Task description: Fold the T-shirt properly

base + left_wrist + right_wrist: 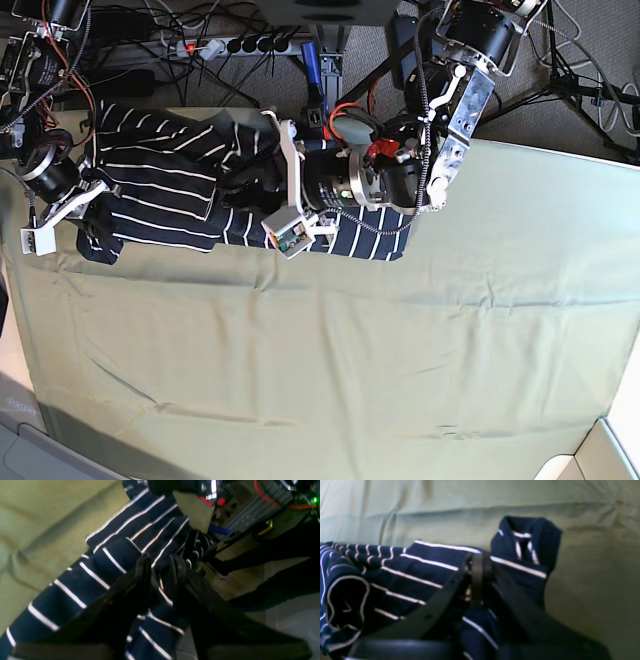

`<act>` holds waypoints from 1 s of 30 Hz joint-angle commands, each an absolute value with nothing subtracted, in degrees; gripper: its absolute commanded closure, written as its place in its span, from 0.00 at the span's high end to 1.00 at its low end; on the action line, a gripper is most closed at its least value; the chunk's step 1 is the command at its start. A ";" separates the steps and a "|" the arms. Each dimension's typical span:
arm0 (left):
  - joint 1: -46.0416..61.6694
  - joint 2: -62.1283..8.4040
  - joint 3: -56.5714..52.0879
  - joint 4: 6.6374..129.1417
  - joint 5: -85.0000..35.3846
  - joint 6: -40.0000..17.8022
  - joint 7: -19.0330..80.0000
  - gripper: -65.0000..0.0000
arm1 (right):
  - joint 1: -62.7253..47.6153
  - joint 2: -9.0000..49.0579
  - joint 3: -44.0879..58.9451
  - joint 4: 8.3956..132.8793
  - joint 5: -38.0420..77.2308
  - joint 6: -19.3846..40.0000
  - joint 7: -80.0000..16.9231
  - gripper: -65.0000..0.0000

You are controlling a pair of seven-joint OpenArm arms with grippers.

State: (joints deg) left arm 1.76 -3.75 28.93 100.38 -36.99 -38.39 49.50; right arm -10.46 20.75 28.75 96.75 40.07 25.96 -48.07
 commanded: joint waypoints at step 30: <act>2.11 -17.30 15.73 101.27 -35.38 -33.61 48.25 0.25 | -13.21 22.20 43.38 96.75 38.83 26.74 -50.15 0.66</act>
State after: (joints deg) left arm 2.94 -17.12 16.05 100.38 -34.54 -34.22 49.52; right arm -13.52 20.95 42.94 96.05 38.06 25.41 -51.31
